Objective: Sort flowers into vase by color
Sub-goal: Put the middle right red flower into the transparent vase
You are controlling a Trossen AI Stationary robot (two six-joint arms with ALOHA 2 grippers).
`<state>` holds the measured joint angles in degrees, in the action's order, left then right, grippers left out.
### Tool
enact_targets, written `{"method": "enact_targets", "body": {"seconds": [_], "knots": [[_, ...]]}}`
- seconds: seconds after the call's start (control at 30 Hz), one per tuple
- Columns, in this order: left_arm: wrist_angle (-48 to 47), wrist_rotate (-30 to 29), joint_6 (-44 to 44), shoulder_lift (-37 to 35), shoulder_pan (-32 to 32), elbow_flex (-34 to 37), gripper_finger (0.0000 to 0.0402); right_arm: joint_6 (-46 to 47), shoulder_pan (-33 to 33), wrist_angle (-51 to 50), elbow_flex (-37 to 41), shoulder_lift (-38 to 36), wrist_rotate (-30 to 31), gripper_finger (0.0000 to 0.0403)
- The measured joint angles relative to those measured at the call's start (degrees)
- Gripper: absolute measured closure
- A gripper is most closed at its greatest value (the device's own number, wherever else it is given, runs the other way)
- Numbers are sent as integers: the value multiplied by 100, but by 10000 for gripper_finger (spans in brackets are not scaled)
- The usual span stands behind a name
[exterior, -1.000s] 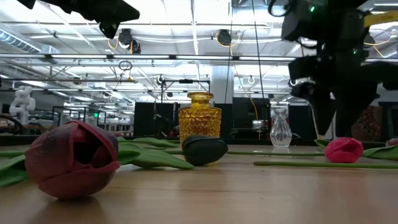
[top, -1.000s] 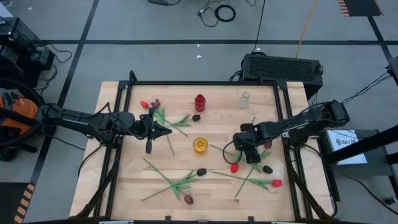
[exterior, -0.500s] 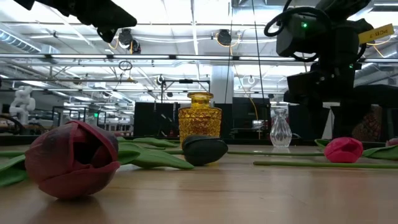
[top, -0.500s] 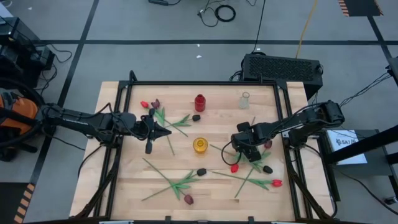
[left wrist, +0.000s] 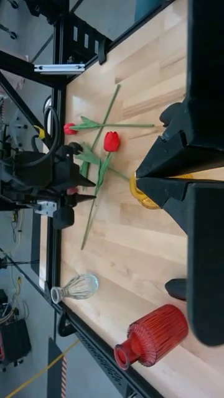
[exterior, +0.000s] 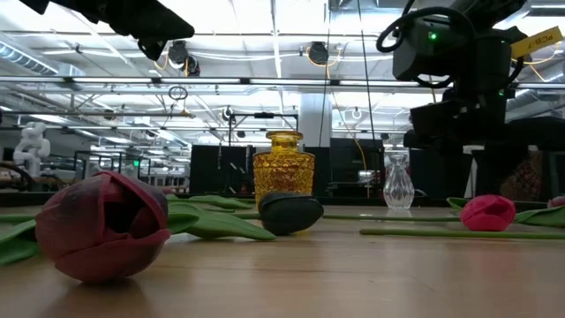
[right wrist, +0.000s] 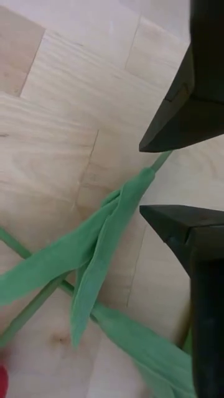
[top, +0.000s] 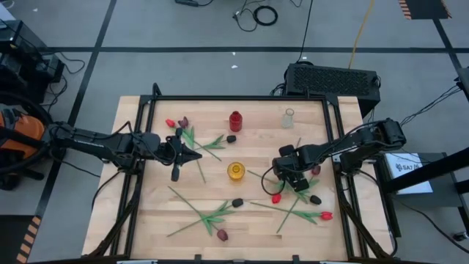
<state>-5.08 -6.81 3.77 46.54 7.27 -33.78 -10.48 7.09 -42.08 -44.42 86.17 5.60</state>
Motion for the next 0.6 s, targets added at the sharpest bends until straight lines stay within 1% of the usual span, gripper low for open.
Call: {"method": "enact_targets", "body": {"seconds": [0.13,0.4,0.5,0.6], "knots": [[0,-1,0,0,0,0,385,-129,0,6,2,36,10,263],[-4,-2,-7,0,0,0,385,-286,4,-6,-32,653,37,266],[-4,-2,-9,0,0,0,385,-367,4,-7,-42,749,22,281],[-4,-2,-13,0,0,0,385,-428,7,-7,-33,735,-15,315]]}}
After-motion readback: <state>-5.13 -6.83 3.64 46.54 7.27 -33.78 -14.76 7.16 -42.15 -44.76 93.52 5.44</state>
